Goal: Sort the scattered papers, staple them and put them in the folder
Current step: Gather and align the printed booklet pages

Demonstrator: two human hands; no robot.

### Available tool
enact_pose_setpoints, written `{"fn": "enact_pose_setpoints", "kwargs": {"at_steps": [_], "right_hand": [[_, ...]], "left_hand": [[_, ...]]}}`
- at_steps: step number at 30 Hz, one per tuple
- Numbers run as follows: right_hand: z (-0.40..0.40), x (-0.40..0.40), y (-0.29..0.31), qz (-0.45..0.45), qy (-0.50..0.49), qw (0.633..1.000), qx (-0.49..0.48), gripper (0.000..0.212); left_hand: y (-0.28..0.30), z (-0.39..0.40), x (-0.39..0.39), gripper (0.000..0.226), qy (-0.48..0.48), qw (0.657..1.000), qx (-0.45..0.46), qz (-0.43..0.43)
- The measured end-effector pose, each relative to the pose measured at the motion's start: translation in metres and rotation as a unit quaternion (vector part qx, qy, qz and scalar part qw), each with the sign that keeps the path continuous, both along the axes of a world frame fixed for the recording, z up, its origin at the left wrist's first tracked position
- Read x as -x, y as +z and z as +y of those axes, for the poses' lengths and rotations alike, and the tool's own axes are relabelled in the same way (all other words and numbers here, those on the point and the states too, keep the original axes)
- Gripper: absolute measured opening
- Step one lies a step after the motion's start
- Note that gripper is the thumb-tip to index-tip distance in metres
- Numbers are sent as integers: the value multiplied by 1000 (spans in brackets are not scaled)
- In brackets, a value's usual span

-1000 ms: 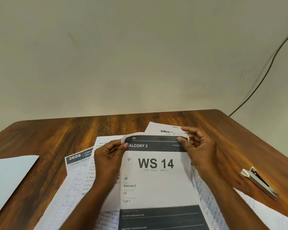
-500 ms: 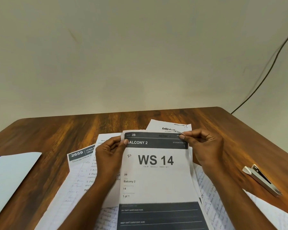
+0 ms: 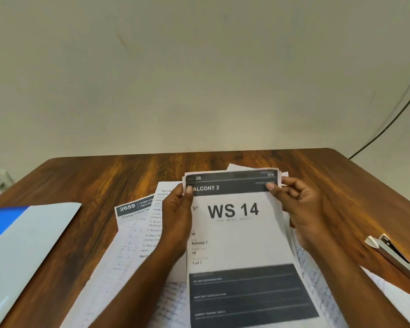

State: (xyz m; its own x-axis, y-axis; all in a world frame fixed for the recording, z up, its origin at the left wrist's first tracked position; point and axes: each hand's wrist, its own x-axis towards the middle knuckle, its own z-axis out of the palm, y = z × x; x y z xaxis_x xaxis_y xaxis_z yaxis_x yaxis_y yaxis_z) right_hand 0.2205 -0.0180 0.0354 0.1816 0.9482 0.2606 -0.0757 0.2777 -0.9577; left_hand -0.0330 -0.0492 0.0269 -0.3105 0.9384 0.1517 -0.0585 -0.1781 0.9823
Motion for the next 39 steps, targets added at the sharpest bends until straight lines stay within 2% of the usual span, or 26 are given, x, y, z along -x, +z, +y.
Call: {"fn": "enact_pose_setpoints", "kwargs": {"at_steps": [3, 6, 8, 11, 14, 16, 18, 22, 31, 35, 39], "right_hand": [[-4, 2, -4, -59, 113, 990, 65, 23], [-5, 9, -11, -130, 79, 985, 79, 18], [-4, 14, -9, -107, 14, 992, 61, 17], [-1, 13, -2, -21, -77, 996, 33, 21], [4, 4, 0, 7, -148, 989, 29, 26], [6, 0, 0, 12, -173, 984, 30, 30], [8, -3, 1, 19, -185, 982, 27, 32], [13, -9, -3, 16, -189, 981, 33, 34], [17, -14, -8, 36, -202, 977, 52, 32], [18, -18, -11, 43, -209, 975, 68, 33], [19, -20, -12, 45, -214, 973, 74, 32]], "left_hand": [[5, 0, 2, 21, 49, 995, 23, -81], [5, 3, 4, 23, 56, 993, 20, -97], [1, 6, 5, 28, 5, 996, 17, -87], [0, 8, 6, 27, -115, 990, 73, -26], [1, 6, 14, 23, -232, 958, 160, 47], [0, 6, 27, 26, -268, 942, 182, 87], [-1, 10, 38, 31, -292, 934, 182, 95], [2, 9, 46, 15, -333, 919, 196, 76], [4, 6, 48, 23, -342, 924, 171, 10], [3, 6, 51, 42, -365, 918, 150, -35], [2, 8, 52, 53, -364, 922, 130, -35]]}}
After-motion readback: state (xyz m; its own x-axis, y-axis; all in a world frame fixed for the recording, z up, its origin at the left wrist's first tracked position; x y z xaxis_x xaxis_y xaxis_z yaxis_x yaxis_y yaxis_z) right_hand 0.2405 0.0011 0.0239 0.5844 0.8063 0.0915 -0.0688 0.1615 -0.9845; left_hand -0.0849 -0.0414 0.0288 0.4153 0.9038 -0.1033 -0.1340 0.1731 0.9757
